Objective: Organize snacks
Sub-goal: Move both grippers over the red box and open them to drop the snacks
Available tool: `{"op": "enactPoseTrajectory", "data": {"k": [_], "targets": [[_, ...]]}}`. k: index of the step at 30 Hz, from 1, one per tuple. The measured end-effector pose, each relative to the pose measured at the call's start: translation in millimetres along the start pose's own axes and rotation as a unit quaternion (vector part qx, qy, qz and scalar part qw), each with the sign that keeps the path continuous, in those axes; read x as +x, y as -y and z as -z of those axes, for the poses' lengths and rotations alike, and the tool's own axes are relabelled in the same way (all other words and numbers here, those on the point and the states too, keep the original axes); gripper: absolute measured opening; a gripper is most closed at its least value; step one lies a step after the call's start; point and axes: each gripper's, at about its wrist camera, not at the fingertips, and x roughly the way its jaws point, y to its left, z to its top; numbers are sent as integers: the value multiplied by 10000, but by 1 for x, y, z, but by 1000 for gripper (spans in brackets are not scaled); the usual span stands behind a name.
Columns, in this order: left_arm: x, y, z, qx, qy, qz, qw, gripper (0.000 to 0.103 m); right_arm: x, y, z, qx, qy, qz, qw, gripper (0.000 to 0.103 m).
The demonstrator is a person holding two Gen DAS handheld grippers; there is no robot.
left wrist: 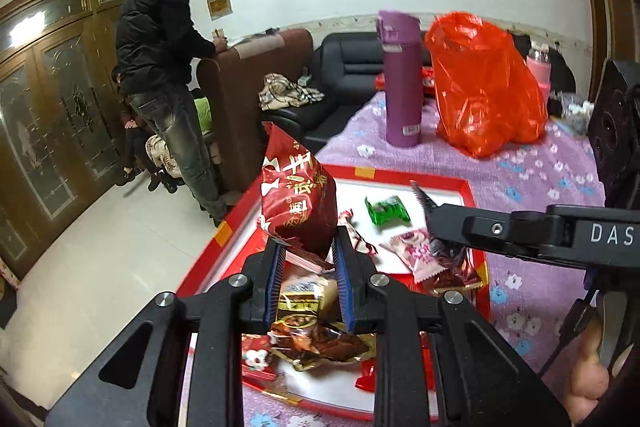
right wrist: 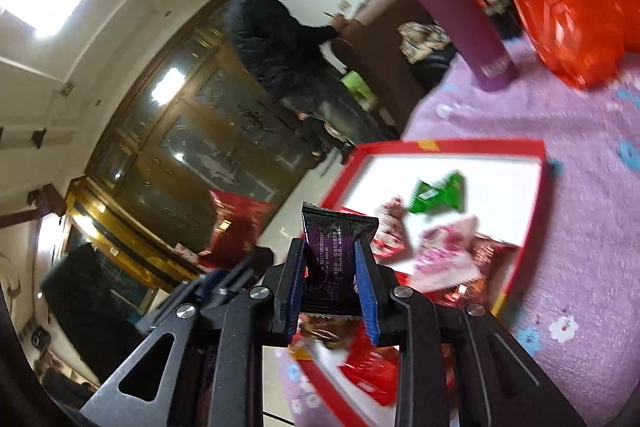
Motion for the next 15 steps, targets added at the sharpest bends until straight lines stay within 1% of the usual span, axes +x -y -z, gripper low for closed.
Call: {"op": "enactPoseTrajectory", "data": {"k": [3,6,8,11,15], "targets": [[7,8,3,56,-138,12,9999,22,6,11,4,171,-107,29,9998,26],[8,11,3,88,-167,-10,9998,22,10,13,6,171,-156,79,9997,26],[8,12,2,115,-157,-43,9998,22,9,12,7,160,-136,97,9997,26],[8,8,1,88,-160,-77,9998,22,6,7,7,-10,-14,276,9996,26],[8,3,2,66,-148,-153,9998,22,7,7,7,-8,-28,275,9996,26]]}}
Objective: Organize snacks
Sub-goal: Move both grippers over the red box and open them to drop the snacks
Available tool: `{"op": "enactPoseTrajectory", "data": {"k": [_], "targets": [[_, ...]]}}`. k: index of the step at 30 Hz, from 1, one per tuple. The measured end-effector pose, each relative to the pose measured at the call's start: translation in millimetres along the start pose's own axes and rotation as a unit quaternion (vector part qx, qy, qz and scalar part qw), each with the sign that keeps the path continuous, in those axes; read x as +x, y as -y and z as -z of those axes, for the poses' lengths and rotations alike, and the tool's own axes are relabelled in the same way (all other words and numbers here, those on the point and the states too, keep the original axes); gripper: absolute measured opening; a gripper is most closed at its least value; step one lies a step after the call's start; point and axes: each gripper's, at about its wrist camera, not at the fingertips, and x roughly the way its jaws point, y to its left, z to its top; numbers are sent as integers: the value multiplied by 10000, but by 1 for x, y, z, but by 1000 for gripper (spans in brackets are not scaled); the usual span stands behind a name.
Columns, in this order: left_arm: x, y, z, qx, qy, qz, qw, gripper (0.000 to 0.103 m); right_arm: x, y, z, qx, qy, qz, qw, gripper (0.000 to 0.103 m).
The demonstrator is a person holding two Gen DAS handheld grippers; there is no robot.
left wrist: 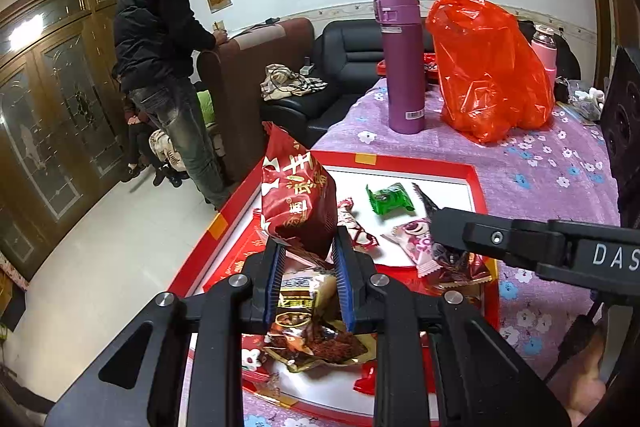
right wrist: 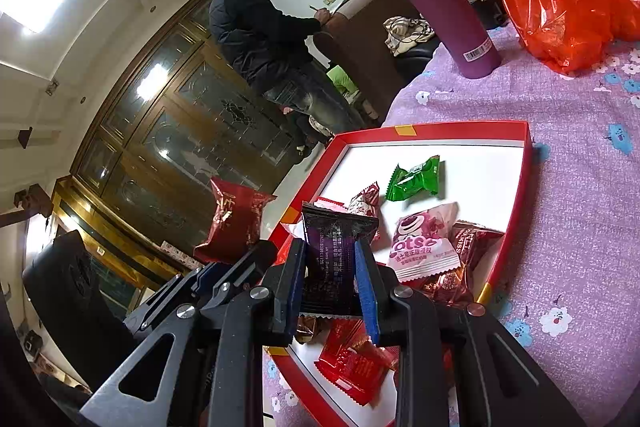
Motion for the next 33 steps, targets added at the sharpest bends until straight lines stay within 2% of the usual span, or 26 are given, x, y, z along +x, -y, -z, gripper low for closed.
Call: {"op": "enactPoseTrajectory", "data": {"k": [21,23,24,28,31,33], "targets": [[15,-8,11,-23,-281,-363,9989,23,6,-15,8,-523,-89,433,9976,27],[17,-8,11,-44,-328,-453,9984,24,6,-16,8,-554,-90,461,9974,30],[19,-7,11,-47,-372,-497,9981,26,5,-17,8,-556,-79,488,9972,34],[18,3,8,-25,-400,-612,9973,58,-2,-19,5,-589,104,630,9962,49],[10,18,1,140,-307,-608,9976,68,-11,-23,4,-696,334,812,9937,62],[5,27,-4,251,-222,-606,9976,77,-17,-24,3,-703,436,851,9929,65]]}}
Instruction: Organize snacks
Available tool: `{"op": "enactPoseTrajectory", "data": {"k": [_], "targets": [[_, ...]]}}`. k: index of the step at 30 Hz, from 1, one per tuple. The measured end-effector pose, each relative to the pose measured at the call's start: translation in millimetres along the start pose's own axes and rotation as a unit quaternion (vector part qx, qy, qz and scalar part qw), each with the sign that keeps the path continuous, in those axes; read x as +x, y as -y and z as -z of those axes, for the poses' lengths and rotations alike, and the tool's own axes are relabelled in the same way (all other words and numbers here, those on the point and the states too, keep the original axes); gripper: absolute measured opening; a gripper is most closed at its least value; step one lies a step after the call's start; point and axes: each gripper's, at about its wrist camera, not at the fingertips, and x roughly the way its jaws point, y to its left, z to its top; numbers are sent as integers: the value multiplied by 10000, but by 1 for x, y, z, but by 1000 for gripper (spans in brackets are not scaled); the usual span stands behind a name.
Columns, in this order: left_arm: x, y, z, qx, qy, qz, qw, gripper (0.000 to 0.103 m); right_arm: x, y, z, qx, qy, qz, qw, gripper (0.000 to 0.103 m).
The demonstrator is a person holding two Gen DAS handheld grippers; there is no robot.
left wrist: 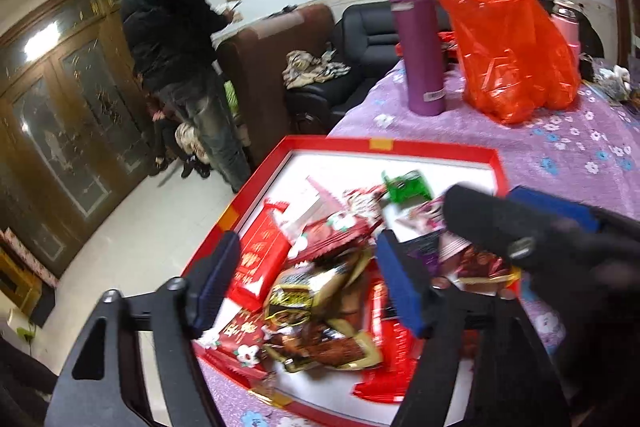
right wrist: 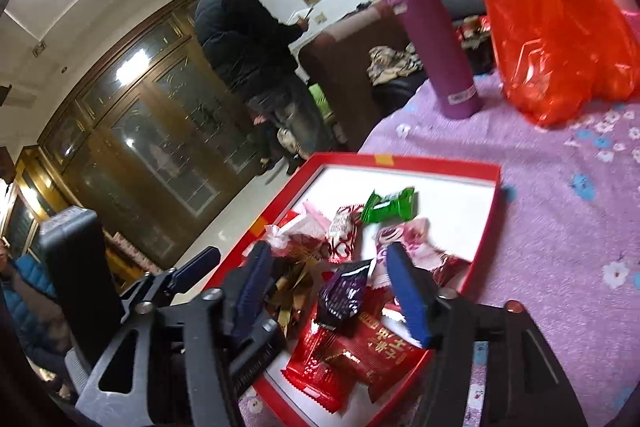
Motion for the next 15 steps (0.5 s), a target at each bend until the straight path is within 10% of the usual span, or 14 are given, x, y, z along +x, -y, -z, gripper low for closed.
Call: {"op": "enactPoseTrajectory", "data": {"k": [15], "targets": [[3,-23,-1,-494,-93,-232,9985,84,-7,-10,2,-244,144,398,9988,73]]}}
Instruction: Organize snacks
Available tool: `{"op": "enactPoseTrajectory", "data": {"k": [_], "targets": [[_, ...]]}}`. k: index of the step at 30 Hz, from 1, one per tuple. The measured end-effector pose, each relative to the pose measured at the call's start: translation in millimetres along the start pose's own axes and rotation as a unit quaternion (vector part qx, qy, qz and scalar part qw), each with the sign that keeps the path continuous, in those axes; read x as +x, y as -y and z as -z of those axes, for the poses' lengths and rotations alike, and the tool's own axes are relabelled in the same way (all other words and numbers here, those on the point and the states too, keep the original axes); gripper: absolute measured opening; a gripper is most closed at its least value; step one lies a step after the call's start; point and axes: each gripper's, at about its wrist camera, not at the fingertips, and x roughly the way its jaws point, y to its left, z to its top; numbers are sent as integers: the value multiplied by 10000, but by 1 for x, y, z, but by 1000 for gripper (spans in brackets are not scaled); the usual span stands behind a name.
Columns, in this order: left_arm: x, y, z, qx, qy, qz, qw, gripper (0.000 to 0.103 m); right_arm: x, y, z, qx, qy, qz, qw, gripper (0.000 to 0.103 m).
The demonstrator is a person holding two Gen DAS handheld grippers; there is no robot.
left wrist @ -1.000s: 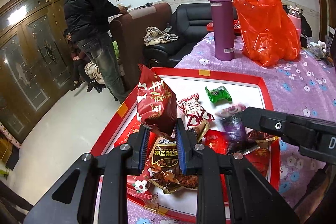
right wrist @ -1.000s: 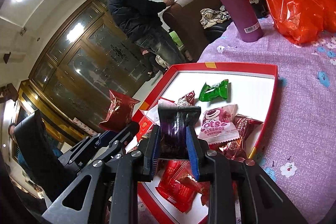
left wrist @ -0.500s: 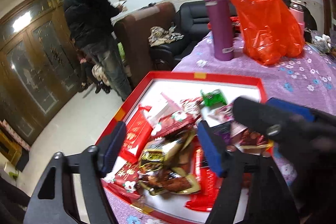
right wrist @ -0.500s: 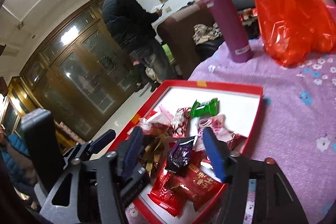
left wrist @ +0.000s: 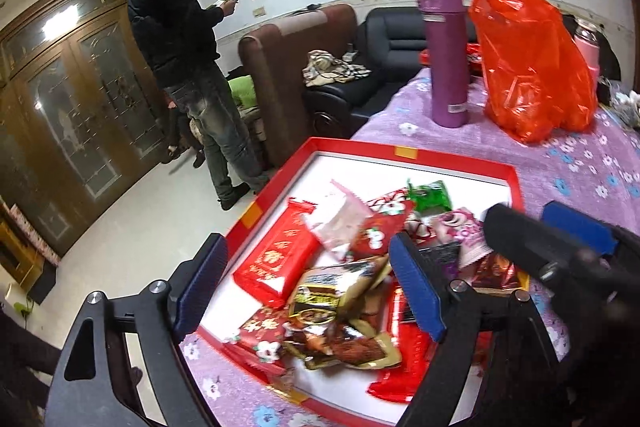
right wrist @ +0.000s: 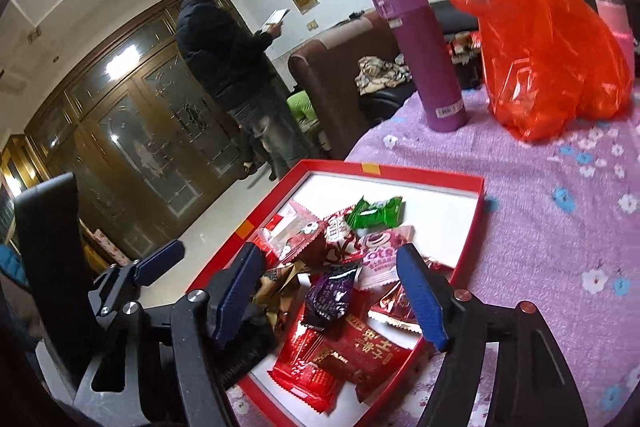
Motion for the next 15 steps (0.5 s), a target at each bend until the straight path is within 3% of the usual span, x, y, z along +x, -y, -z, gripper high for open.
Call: {"op": "enactPoseTrajectory", "data": {"k": [8,15], "targets": [[11,-21,6,-265,-174,-227,9992,85,2,1,0,-54,29,288,9996,76],[16,-39,7,-558,-138,-211,9981,85,4,-14,7,-546,92,597,9967,77]]}}
